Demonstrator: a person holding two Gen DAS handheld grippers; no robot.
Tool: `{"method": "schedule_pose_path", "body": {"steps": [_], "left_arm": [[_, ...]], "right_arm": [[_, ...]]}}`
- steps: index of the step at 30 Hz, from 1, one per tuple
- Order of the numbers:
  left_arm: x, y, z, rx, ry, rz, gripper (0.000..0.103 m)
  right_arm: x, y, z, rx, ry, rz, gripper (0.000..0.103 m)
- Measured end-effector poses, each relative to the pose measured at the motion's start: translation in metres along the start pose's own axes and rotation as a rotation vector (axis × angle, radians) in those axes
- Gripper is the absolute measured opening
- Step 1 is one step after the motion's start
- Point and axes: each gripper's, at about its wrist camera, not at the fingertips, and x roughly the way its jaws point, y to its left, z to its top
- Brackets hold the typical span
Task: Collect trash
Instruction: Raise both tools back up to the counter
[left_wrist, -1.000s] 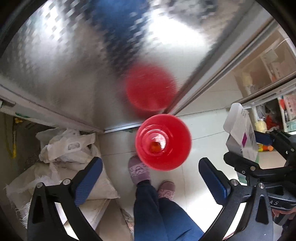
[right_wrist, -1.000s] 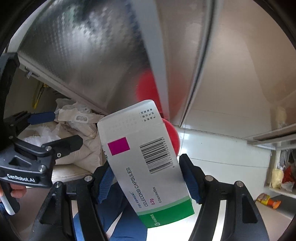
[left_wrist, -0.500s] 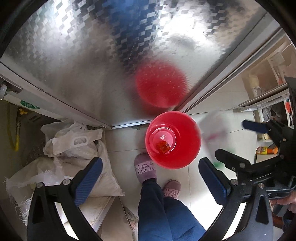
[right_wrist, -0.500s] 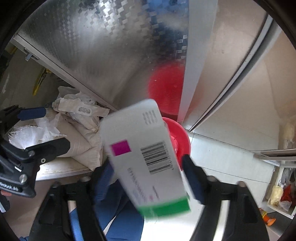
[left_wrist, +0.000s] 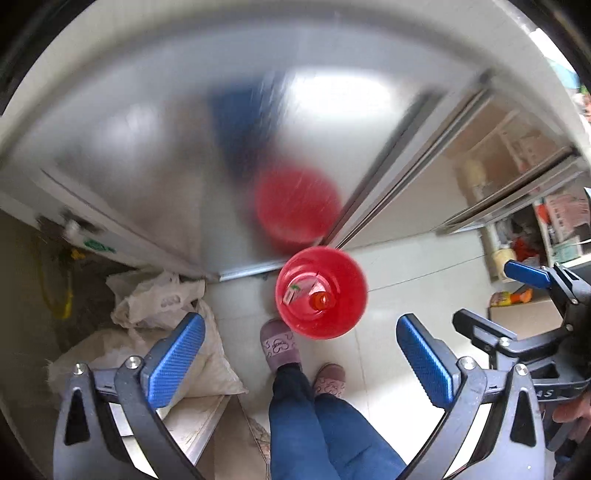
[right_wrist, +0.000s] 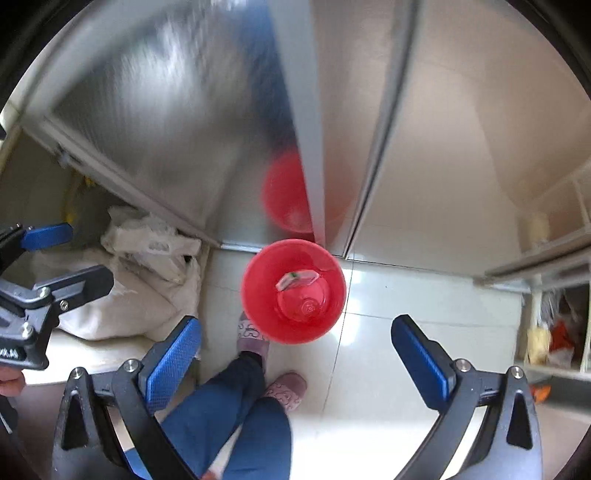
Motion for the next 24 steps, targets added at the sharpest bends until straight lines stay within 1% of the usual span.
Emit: {"method": "schedule_pose_path", "body": {"steps": [4, 8, 12, 14, 18, 22, 24], "left_arm": [[-0.069, -0.014, 0.008, 0.058, -0.062, -0.045, 0.103], [-0.139, -0.025, 0.011, 0.079, -0.158, -0.053, 0.103], [-0.194, -0.038, 0.014, 0.110, -0.215, -0.045, 0.103], [-0.215, -0.041, 0.015, 0.098, -0.237, -0.047, 0.103], [-0.250, -0.046, 0.017, 0.071, -0.286, -0.075, 0.103], [-0.279, -0.051, 0.020, 0.083, -0.330, -0.039, 0.103], [-0.293, -0.043, 0.022, 0.075, -0.350, -0.036, 0.103]], "right_arm": [[-0.076, -0.001, 0.003, 0.047, -0.061, -0.033, 0.103], [-0.145, 0.007, 0.004, 0.099, -0.127, -0.066, 0.103], [-0.203, 0.016, 0.004, 0.132, -0.200, -0.074, 0.103], [-0.228, 0.021, 0.005, 0.133, -0.233, -0.085, 0.103], [-0.268, 0.030, 0.006, 0.116, -0.292, -0.077, 0.103], [-0.294, 0.037, 0.014, 0.091, -0.359, -0.081, 0.103], [-0.303, 0.040, 0.021, 0.086, -0.383, -0.071, 0.103]]}}
